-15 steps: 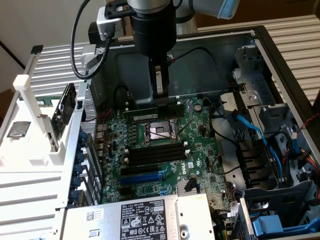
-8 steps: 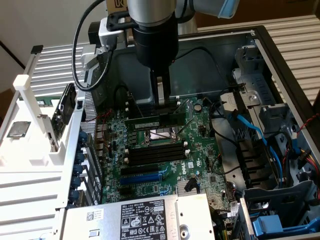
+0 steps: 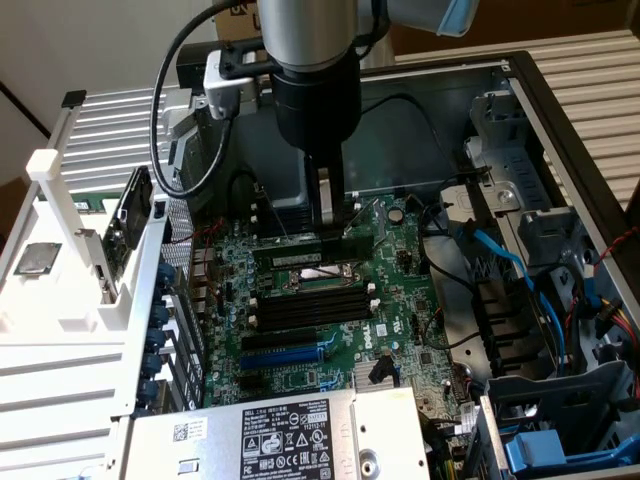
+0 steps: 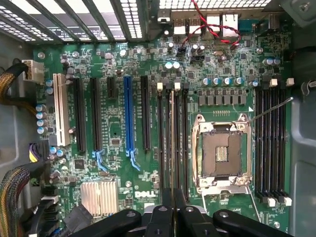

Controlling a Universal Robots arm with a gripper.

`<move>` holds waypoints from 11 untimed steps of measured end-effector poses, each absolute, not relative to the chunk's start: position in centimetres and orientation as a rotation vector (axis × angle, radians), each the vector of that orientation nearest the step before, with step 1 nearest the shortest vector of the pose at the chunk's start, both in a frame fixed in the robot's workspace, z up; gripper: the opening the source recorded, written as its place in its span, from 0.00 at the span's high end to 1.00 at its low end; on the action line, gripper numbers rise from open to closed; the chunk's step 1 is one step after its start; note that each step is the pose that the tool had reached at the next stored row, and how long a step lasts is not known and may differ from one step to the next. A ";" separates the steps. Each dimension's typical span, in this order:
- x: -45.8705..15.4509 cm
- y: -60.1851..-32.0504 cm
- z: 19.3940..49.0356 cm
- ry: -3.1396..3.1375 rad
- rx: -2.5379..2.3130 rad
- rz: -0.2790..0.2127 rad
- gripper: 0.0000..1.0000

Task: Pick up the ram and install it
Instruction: 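Insert the ram into the slot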

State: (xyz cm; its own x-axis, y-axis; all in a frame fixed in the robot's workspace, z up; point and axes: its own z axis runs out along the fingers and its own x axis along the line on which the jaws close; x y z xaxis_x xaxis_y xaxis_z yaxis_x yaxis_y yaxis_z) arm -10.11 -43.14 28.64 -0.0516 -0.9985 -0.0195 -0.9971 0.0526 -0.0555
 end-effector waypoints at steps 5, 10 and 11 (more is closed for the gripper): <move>-10.1 -43.3 27.7 2.242 -2.128 -0.034 0.88; -10.1 -43.3 27.3 2.242 -2.128 -0.030 0.88; -10.1 -43.3 27.2 2.241 -2.129 -0.029 0.88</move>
State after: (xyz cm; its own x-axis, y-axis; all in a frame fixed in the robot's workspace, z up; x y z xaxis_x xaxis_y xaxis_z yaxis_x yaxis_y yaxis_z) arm -10.08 -43.33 27.24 -0.0508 -0.9984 -0.0236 -0.9975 0.0519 -0.0480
